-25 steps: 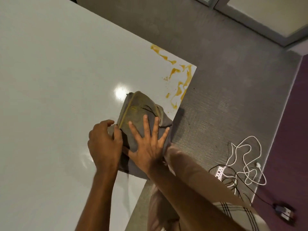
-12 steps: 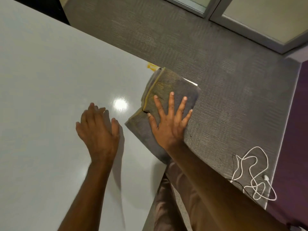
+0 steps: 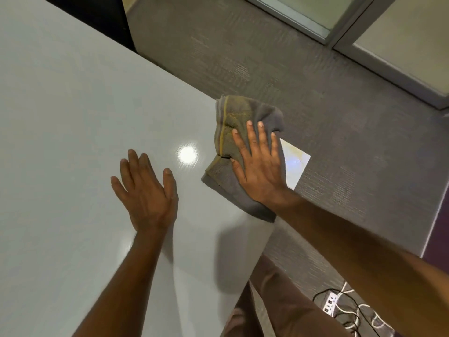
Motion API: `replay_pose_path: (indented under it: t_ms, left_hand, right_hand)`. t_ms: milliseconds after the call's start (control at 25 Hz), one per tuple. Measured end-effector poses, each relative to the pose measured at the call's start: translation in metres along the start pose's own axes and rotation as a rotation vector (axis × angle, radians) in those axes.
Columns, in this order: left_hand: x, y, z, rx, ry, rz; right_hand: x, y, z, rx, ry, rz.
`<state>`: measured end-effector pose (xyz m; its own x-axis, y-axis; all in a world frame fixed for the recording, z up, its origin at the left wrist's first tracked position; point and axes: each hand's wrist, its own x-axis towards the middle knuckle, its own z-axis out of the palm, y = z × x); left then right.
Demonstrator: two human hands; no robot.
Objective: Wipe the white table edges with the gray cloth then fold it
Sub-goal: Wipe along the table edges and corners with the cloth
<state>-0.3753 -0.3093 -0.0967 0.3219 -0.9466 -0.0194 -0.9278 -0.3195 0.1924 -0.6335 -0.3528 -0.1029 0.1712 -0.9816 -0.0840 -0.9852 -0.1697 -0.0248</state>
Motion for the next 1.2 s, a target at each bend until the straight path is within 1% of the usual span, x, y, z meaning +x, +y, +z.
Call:
replay_pose_path:
  t_ms: [200, 400, 480, 560, 680, 760, 840, 920, 1080, 1120, 1200]
  left_hand:
    - [0.0, 0.0, 0.003, 0.027, 0.023, 0.002]
    - [0.001, 0.003, 0.002, 0.041, 0.042, 0.016]
    - [0.001, 0.004, 0.0, 0.04, 0.048, 0.011]
    - [-0.001, 0.004, -0.002, 0.051, 0.045, 0.017]
    - [0.0, 0.004, -0.001, 0.057, 0.047, 0.02]
    - [-0.002, 0.002, 0.0, 0.085, 0.052, 0.026]
    - [-0.002, 0.001, 0.002, 0.087, 0.05, 0.024]
    - [-0.003, 0.0, 0.004, 0.068, 0.048, 0.025]
    - [-0.003, -0.003, 0.006, 0.051, 0.055, 0.022]
    - [-0.004, -0.004, 0.006, 0.051, 0.05, 0.024]
    - [-0.004, -0.004, 0.006, 0.05, 0.042, 0.033]
  right_hand:
    - [0.051, -0.013, -0.011, 0.036, 0.004, -0.122]
    - [0.065, -0.014, -0.012, 0.052, 0.025, -0.138]
    - [0.057, -0.006, -0.01, 0.065, 0.027, -0.09]
    - [0.039, 0.017, -0.008, 0.067, 0.029, 0.0]
    - [-0.001, 0.062, -0.007, 0.043, 0.002, 0.186]
    - [-0.025, 0.069, -0.008, 0.072, -0.018, 0.323]
    - [-0.039, 0.049, -0.007, 0.082, -0.029, 0.434]
    - [-0.058, 0.018, -0.006, 0.065, -0.031, 0.47]
    - [-0.127, -0.047, 0.009, 0.114, 0.049, 0.396]
    - [-0.151, -0.067, 0.013, 0.125, 0.045, 0.364]
    - [-0.198, -0.111, 0.02, 0.134, -0.021, 0.279]
